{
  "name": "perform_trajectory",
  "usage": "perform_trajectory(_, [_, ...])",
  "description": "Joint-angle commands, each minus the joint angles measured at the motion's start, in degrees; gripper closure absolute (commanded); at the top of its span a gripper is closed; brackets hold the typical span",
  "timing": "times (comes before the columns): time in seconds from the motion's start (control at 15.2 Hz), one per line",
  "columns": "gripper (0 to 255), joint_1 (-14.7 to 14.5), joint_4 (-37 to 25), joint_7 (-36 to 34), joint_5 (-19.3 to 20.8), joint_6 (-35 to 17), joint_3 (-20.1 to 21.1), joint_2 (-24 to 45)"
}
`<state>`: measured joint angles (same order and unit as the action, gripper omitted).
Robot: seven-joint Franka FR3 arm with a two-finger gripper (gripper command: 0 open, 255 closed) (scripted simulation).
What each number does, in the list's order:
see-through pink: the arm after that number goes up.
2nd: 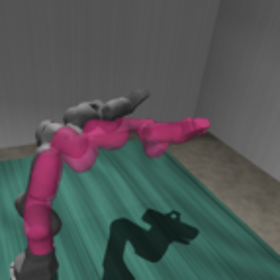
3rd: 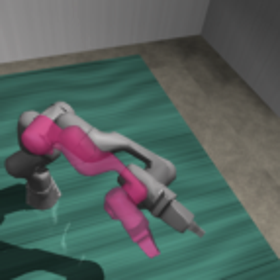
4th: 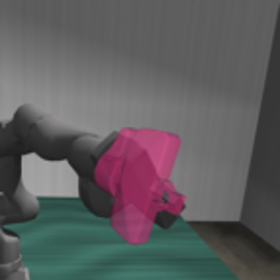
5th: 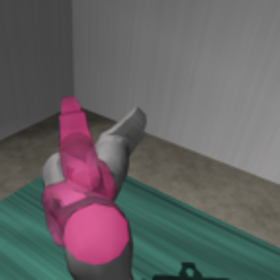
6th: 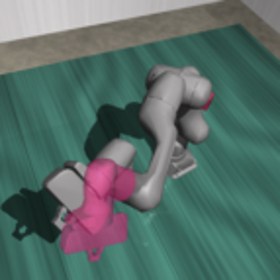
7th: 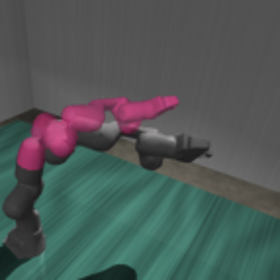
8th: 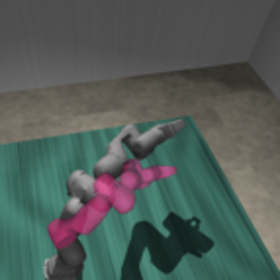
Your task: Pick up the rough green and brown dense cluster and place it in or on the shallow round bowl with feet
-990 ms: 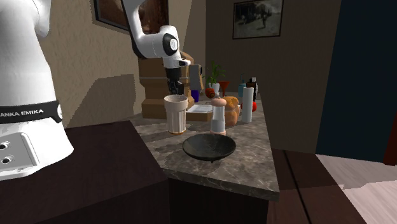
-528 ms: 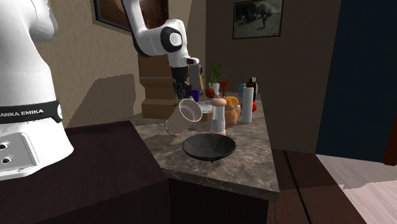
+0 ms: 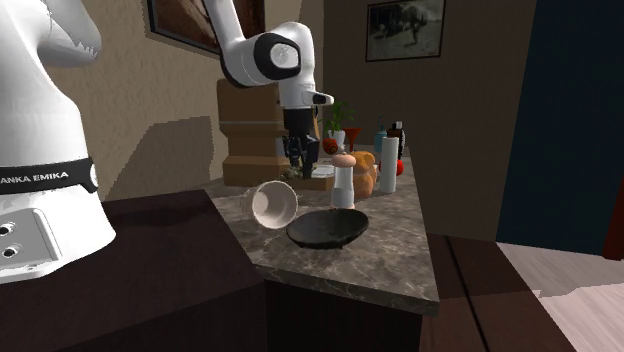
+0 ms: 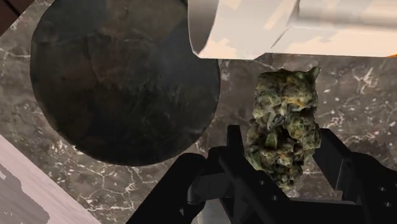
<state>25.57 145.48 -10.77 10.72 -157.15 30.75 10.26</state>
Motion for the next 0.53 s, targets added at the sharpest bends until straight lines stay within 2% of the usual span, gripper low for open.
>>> perform_trajectory(0.0, [255, 2.9, 1.0, 4.8, -1.8, -0.2, -0.2, -1.0])
perform_trajectory(0.46, [255, 11.3, 0.7, 18.6, -4.7, 0.3, -3.0, -1.2])
